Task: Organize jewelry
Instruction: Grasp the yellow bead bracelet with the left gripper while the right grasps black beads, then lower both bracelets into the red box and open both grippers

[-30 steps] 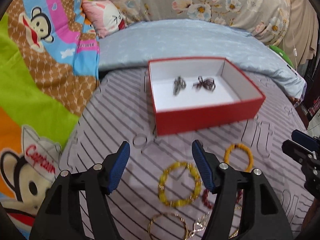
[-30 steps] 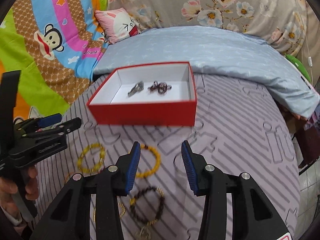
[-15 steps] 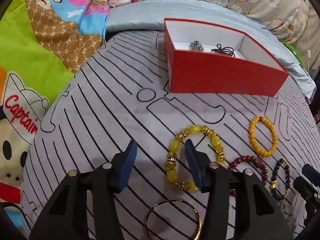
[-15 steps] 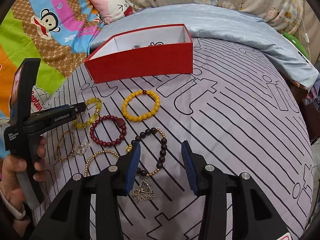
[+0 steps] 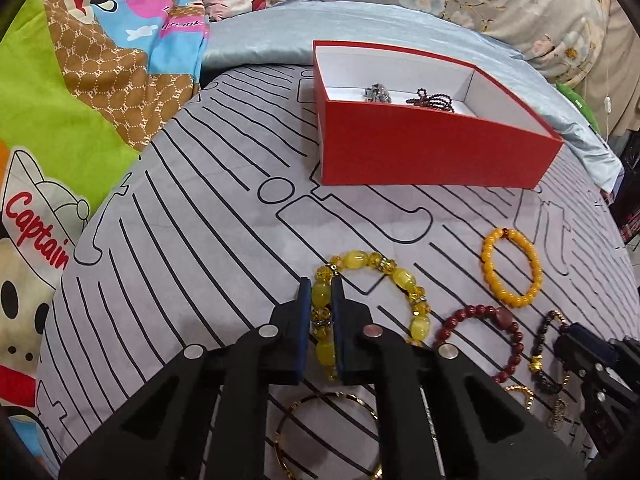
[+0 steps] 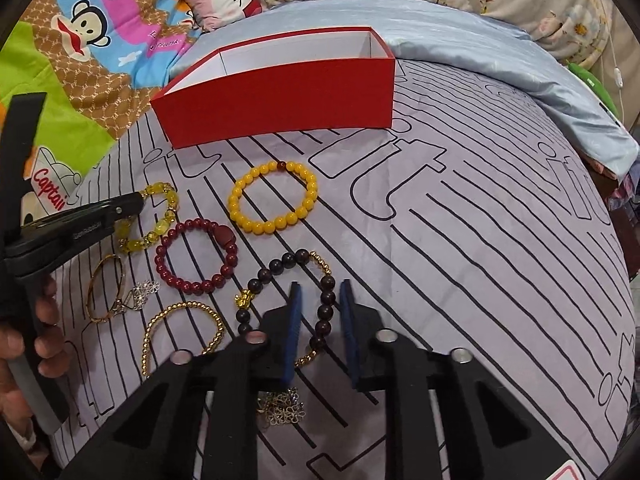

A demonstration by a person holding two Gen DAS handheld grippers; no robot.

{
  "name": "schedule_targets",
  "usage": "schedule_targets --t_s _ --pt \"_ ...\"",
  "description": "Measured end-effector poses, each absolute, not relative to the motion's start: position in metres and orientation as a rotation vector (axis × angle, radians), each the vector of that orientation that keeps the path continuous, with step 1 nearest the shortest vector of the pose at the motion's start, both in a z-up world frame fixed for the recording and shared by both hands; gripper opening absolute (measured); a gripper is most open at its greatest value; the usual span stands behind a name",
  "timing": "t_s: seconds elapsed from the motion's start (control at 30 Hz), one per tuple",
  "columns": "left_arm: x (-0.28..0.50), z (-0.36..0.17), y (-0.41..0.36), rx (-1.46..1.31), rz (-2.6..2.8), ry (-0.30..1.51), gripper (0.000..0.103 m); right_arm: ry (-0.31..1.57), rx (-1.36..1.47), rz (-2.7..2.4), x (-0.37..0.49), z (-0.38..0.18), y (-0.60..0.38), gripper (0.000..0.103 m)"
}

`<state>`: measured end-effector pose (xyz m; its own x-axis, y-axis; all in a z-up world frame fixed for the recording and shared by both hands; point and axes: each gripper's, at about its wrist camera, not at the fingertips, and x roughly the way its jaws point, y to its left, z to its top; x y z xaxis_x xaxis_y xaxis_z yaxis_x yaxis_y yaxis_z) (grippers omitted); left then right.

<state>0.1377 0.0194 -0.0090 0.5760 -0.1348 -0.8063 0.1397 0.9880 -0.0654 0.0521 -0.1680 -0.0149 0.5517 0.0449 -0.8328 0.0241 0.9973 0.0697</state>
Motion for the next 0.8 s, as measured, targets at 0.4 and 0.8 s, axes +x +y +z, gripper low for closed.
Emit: schedule_targets --t_s 0.4,0.8 --pt "0.1 0.041 0.031 -0.067 -0.236 0.884 0.009 0.926 0.154 0.029 0.039 0.015 -0.176 0.007" --pt "0.075 0.117 0.021 -0.064 -0.351 0.771 0.009 0.817 0.199 0.069 0.03 0.083 -0.182 0.007"
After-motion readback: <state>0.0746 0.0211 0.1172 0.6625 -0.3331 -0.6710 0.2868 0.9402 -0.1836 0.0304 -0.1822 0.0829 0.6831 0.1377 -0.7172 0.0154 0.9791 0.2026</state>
